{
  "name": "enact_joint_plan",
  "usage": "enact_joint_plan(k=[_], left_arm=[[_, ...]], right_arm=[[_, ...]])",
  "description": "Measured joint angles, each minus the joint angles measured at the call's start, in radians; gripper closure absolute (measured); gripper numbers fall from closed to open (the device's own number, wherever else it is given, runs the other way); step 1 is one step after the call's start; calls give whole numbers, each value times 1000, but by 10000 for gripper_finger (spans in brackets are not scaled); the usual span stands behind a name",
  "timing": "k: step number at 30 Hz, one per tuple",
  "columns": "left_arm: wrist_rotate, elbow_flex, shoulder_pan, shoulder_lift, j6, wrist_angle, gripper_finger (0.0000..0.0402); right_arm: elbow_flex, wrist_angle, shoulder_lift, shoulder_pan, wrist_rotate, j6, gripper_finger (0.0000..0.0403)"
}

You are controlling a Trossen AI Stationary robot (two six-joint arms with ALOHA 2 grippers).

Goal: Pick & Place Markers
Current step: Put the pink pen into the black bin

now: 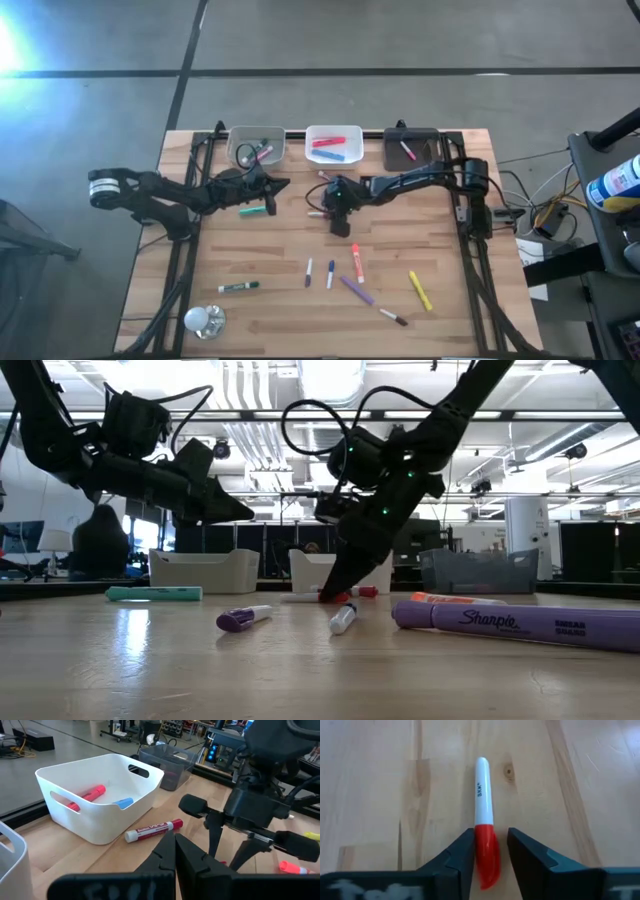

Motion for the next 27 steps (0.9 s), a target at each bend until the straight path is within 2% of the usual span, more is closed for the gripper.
enact_joint_plan(k=[7,13,21,27], left_arm=[[0,-2,0,0,0,0,401],[2,-2,0,0,-1,0,401],[5,-2,0,0,-2,-3,401],[5,-2,0,0,-2,-6,402]], right_arm=[[7,-35,-6,1,34,-8,353],[-34,-84,-85,-1,73,-10,359],[-146,-166,-306,-27,83,14,358],[-233,-322,-540,-142,237,60,356]])
